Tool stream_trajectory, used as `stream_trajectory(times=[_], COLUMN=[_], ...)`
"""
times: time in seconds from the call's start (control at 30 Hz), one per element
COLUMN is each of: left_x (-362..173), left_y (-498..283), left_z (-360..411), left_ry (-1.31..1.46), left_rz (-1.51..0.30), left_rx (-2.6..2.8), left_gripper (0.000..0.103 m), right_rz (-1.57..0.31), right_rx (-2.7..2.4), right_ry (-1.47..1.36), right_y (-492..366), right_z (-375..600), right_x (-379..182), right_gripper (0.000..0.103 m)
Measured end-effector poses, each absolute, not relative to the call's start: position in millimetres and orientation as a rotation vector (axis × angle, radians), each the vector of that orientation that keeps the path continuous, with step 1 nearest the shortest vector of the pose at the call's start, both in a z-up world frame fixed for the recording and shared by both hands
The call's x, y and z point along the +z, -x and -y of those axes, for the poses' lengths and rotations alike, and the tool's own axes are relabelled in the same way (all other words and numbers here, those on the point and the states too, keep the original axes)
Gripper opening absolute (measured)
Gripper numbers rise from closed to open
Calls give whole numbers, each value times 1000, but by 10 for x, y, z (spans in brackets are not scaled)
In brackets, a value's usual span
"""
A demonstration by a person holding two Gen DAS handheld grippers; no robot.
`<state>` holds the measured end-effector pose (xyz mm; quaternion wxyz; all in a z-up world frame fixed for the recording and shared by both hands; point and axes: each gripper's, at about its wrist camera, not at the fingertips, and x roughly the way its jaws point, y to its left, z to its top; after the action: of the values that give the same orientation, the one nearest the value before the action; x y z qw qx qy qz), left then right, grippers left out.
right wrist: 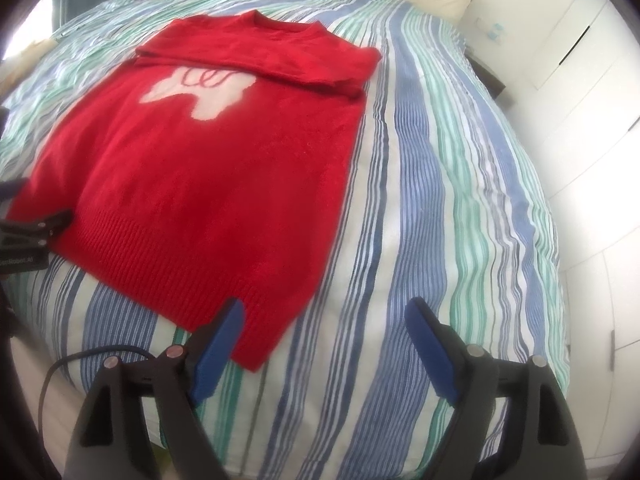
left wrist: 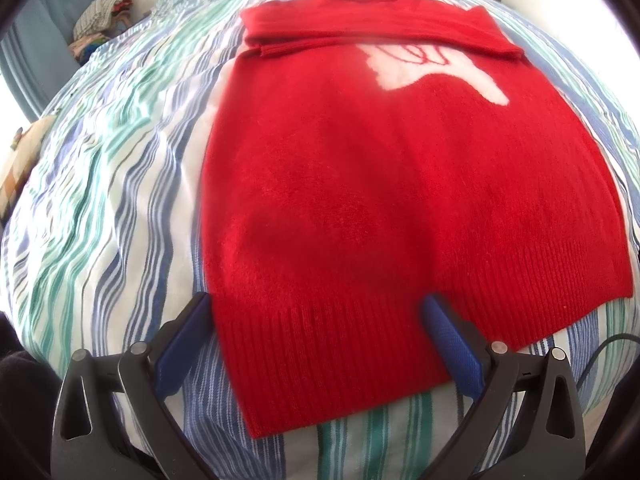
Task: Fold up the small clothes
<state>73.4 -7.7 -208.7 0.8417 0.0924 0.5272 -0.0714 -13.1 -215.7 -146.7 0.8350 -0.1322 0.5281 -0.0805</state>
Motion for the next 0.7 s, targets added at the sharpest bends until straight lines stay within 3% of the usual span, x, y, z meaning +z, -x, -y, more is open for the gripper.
stream_trajectory(times=[0.7], left_x=[-2011], left_y=[-742], left_z=[-35], left_ry=[-157], left_rz=[-1111], left_rx=[-180], left_gripper=[102], right_rz=[-1109], right_rx=[-221], right_ry=[300], right_y=[133], right_z=[2242], right_x=[-1420], right_gripper=[86])
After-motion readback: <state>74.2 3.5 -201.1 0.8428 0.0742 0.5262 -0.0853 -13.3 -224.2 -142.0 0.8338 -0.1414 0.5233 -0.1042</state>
